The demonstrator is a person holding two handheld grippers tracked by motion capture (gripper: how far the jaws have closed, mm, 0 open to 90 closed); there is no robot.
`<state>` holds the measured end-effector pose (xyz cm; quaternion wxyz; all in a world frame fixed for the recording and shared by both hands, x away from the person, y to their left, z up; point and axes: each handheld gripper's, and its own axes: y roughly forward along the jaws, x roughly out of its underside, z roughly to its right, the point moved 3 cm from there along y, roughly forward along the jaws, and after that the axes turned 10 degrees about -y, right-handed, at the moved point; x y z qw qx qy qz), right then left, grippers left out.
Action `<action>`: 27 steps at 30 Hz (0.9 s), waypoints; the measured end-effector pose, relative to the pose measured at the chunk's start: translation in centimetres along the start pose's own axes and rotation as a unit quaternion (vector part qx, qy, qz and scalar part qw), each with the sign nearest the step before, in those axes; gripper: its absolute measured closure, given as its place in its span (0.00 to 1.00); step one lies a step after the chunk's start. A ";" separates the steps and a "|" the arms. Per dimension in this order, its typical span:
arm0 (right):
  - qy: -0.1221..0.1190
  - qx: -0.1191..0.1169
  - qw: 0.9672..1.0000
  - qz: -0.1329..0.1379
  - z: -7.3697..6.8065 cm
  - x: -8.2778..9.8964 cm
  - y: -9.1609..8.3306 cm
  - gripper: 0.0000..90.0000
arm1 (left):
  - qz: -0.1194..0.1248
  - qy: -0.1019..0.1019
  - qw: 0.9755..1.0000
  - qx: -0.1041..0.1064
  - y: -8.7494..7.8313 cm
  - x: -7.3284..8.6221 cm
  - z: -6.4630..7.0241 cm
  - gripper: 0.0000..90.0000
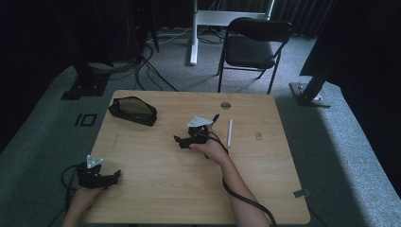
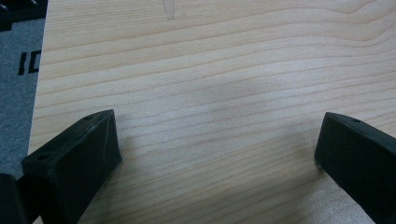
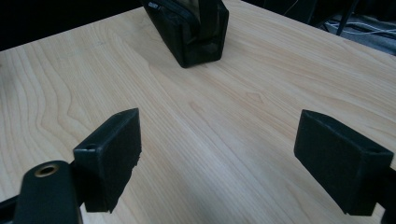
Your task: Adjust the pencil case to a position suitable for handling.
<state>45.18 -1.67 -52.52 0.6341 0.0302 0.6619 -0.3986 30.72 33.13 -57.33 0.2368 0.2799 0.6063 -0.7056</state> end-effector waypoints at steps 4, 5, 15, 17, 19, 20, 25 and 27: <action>-0.003 -0.004 1.000 0.001 -0.2 -0.3 0.7 0.17 | 0.000 0.000 1.000 0.000 0.0 0.0 0.0 0.00; 0.001 -0.008 1.000 0.002 -0.2 -0.4 0.8 0.17 | 0.000 0.000 1.000 0.000 0.0 0.0 0.0 0.00; -0.008 -0.014 1.000 0.010 -0.2 -2.0 2.2 0.18 | 0.000 0.000 1.000 0.000 0.0 0.0 0.0 0.00; -0.003 -0.017 1.000 0.013 -0.2 -2.2 2.5 0.18 | -0.001 0.001 1.000 0.001 0.0 0.0 0.0 0.00; -0.004 -0.019 1.000 0.013 -0.1 -2.4 2.9 0.18 | -0.001 0.001 1.000 0.001 0.0 0.0 0.0 0.00; -0.003 -0.018 1.000 0.013 -0.1 -2.5 3.0 0.18 | -0.001 0.001 1.000 0.001 0.0 0.0 0.0 0.00; -0.005 -0.023 1.000 0.011 -0.2 -2.9 3.8 0.19 | -0.001 0.002 1.000 0.001 0.0 0.0 0.0 0.00; -0.004 -0.024 1.000 0.013 -0.3 -3.1 4.1 0.19 | 0.000 0.002 1.000 0.001 0.0 0.0 0.0 0.00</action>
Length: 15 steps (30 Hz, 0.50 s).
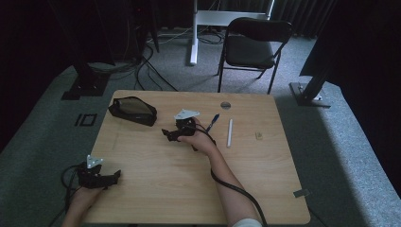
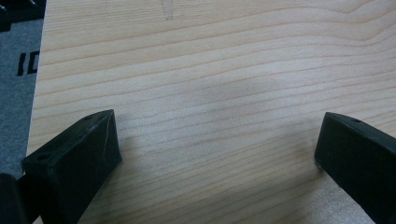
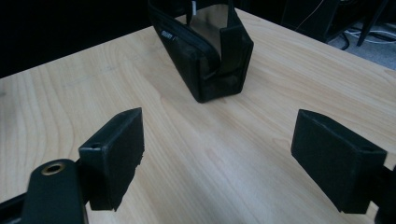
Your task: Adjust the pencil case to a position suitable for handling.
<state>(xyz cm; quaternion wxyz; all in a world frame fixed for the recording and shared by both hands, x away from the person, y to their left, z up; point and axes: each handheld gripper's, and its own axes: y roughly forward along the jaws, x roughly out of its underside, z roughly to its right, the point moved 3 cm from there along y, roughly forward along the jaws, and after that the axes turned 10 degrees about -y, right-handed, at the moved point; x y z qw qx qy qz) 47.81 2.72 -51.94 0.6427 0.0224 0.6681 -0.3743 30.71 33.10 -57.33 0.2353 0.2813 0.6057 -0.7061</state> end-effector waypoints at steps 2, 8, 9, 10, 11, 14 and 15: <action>0.000 0.003 1.000 -0.001 0.1 -0.1 0.4 0.19 | 0.000 0.000 1.000 0.001 0.0 0.0 0.0 0.00; 0.009 0.011 1.000 0.004 0.3 -0.3 1.4 0.21 | 0.000 0.001 1.000 0.002 0.0 0.0 0.0 0.00; 0.006 0.014 1.000 0.004 0.3 -0.4 1.6 0.23 | 0.000 0.001 1.000 0.002 0.0 0.0 0.0 0.00; 0.002 0.017 1.000 0.004 0.3 -0.5 1.7 0.24 | 0.000 0.001 1.000 0.002 0.0 0.0 0.0 0.00; -0.001 0.018 1.000 0.002 0.3 -0.5 1.9 0.25 | 0.000 0.001 1.000 0.002 0.0 0.0 0.0 0.00; -0.003 0.020 1.000 -0.001 0.4 -0.6 2.4 0.28 | 0.000 0.002 1.000 0.002 0.0 0.0 0.0 0.00; -0.002 0.023 1.000 -0.001 0.4 -0.7 2.6 0.30 | 0.000 0.002 1.000 0.002 0.0 0.0 0.0 0.00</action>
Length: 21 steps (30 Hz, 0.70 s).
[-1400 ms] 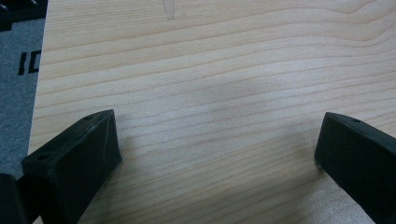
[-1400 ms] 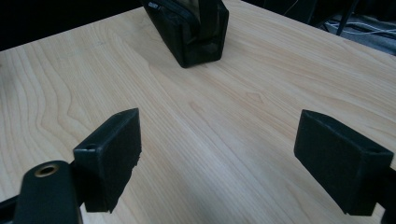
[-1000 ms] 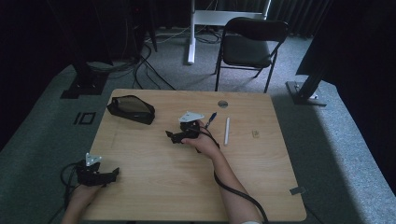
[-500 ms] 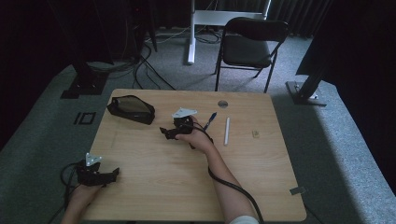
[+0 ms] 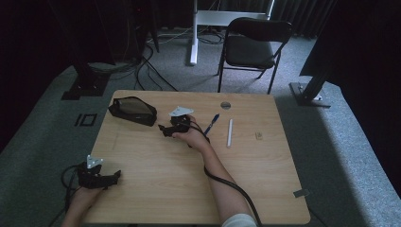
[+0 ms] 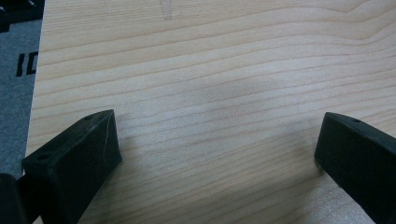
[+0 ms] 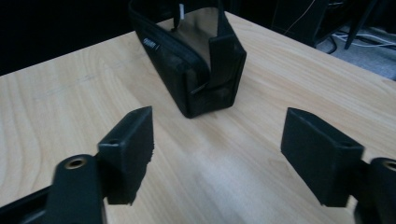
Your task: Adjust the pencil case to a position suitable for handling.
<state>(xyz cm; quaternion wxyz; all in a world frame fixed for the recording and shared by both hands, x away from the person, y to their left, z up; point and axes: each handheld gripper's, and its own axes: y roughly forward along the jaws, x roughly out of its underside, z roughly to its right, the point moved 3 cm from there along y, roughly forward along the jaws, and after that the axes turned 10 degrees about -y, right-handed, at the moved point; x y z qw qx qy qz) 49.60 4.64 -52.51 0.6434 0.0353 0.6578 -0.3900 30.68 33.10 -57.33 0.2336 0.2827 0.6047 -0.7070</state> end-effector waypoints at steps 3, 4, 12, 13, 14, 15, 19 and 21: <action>-0.001 0.003 1.000 0.003 0.0 -0.3 0.4 0.35 | 0.000 0.000 1.000 0.000 0.0 0.0 0.0 0.00; -0.001 0.003 1.000 0.003 0.0 -0.3 0.4 0.35 | 0.000 0.000 1.000 0.000 0.0 0.0 0.0 0.00; -0.018 0.002 1.000 0.009 -0.1 -1.0 1.9 0.45 | 0.000 0.000 1.000 0.001 0.0 0.0 0.0 0.00; -0.021 0.003 1.000 0.010 0.0 -1.0 2.1 0.47 | 0.000 0.001 1.000 0.001 0.0 0.0 0.0 0.00; -0.015 0.003 1.000 0.010 0.0 -1.1 2.3 0.48 | 0.000 0.001 1.000 0.001 0.0 0.0 0.0 0.00; -0.011 0.001 1.000 0.012 0.1 -1.1 2.5 0.50 | 0.000 0.001 1.000 0.001 0.0 0.0 0.0 0.00; -0.013 0.001 1.000 0.007 0.2 -1.0 3.3 0.52 | 0.000 0.001 1.000 0.001 0.0 0.0 0.0 0.00; -0.009 0.003 1.000 0.008 0.3 -1.0 3.6 0.53 | 0.000 0.001 1.000 0.001 0.0 0.0 0.0 0.00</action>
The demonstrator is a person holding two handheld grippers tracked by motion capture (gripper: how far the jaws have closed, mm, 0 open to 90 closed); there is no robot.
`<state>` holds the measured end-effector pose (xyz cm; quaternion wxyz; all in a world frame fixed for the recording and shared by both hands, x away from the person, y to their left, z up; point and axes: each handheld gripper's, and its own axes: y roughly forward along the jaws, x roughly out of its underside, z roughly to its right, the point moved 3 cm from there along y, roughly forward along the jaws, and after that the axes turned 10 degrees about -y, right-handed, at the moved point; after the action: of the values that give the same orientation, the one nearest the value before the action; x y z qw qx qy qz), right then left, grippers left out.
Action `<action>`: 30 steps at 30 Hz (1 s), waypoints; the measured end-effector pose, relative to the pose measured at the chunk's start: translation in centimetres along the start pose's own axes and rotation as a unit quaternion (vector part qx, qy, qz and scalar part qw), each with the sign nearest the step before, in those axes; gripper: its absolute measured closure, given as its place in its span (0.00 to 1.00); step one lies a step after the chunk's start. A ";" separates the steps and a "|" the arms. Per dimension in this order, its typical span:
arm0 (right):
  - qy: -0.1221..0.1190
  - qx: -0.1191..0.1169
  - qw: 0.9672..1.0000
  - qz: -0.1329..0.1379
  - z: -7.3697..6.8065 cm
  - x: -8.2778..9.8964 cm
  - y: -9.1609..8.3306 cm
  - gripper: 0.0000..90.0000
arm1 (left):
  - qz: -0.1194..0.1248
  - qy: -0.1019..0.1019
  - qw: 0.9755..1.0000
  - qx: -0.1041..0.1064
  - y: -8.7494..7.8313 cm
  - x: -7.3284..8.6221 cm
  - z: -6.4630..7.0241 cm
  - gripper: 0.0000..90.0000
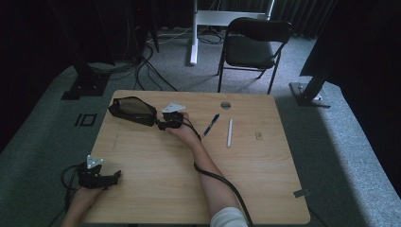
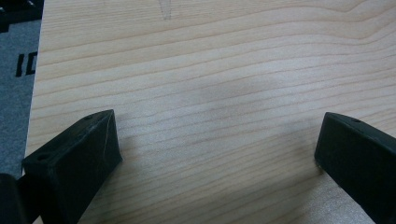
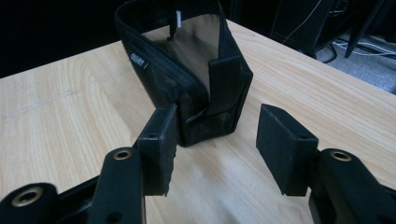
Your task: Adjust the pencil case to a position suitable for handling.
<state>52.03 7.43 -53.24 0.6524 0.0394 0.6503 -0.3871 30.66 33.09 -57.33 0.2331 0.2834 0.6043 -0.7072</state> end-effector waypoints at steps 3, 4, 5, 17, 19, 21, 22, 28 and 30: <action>-0.001 -0.001 1.000 0.002 0.0 -0.2 0.4 0.53 | 0.000 0.000 1.000 0.000 0.0 0.0 0.0 0.00; -0.004 0.000 1.000 0.003 0.0 -0.2 0.4 0.53 | 0.000 0.000 1.000 0.000 0.0 0.0 0.0 0.00; -0.003 0.003 1.000 0.003 0.1 -0.3 0.5 0.53 | 0.000 0.000 1.000 0.000 0.0 0.0 0.0 0.00; 0.005 0.001 1.000 0.004 0.6 -1.2 1.2 0.62 | 0.000 0.001 1.000 0.000 0.0 0.0 0.0 0.00; 0.002 0.000 1.000 -0.002 0.6 -1.2 1.5 0.62 | 0.000 0.001 1.000 0.000 0.0 0.0 0.0 0.00; 0.003 0.000 1.000 -0.007 0.6 -1.2 1.8 0.62 | 0.000 0.001 1.000 0.000 0.0 0.0 0.0 0.00; 0.002 0.001 1.000 -0.008 0.6 -1.2 1.8 0.62 | 0.000 0.001 1.000 0.000 0.0 0.0 0.0 0.00; -0.002 0.002 1.000 -0.013 0.6 -1.3 2.4 0.64 | 0.000 0.002 1.000 0.002 0.0 0.0 0.0 0.00; -0.002 0.003 1.000 -0.012 0.6 -1.3 2.6 0.65 | 0.000 0.002 1.000 0.002 0.0 0.0 0.0 0.00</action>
<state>54.17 9.47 -53.13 0.6486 0.0326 0.6487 -0.3968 30.62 33.12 -57.34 0.2312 0.2852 0.6035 -0.7078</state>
